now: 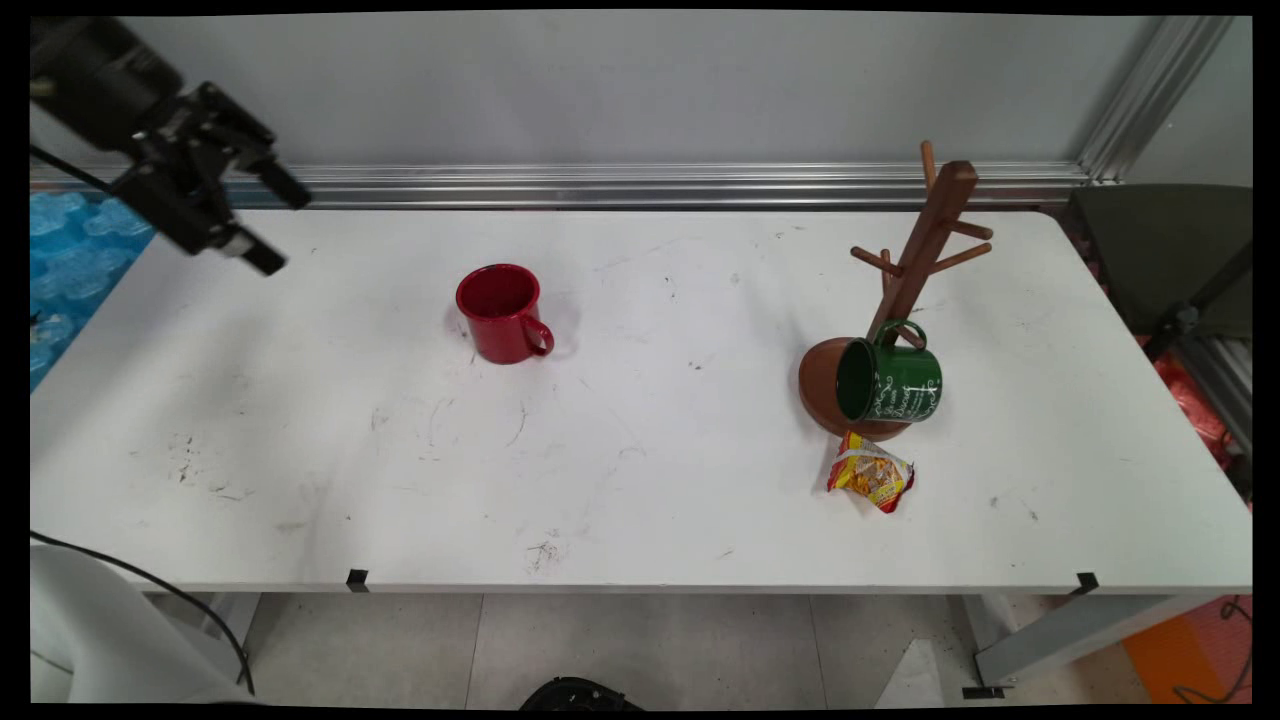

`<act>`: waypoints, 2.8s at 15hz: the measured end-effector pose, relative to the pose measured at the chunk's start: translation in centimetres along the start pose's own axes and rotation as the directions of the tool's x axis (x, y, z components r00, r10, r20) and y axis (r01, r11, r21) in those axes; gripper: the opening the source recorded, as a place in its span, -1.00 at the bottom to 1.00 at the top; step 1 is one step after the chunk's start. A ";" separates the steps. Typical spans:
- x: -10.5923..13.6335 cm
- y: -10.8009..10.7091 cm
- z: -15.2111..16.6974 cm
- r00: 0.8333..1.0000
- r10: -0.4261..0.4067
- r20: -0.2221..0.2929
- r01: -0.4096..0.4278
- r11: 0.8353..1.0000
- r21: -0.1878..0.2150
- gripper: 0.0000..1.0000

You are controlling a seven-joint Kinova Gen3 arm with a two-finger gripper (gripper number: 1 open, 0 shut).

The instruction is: Pick up the green mug from the rack

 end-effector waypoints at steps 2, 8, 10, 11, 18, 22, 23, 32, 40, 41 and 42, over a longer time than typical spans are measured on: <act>1.6 0.3 0.8 0.999 -0.025 -0.033 0.025 1.000 -0.009 1.00; 7.3 1.7 5.2 0.986 -0.113 -0.120 0.107 0.993 -0.056 1.00; 9.2 2.3 7.2 0.980 -0.145 -0.140 0.136 0.988 -0.069 1.00; 9.8 2.4 7.9 0.977 -0.154 -0.145 0.145 0.987 -0.073 1.00; 15.3 4.0 15.0 0.951 -0.239 -0.194 0.220 0.969 -0.114 1.00; 17.5 4.7 18.5 0.942 -0.266 -0.206 0.243 0.961 -0.132 1.00; 18.3 4.9 19.7 0.939 -0.274 -0.209 0.249 0.959 -0.138 1.00; 23.1 5.8 29.5 0.919 -0.342 -0.197 0.309 0.934 -0.178 1.00; 24.6 5.3 35.4 0.884 -0.429 -0.188 0.388 0.896 -0.218 1.00; 24.7 5.3 36.0 0.876 -0.444 -0.188 0.401 0.888 -0.226 1.00; 24.7 5.2 36.6 0.869 -0.458 -0.189 0.413 0.880 -0.235 1.00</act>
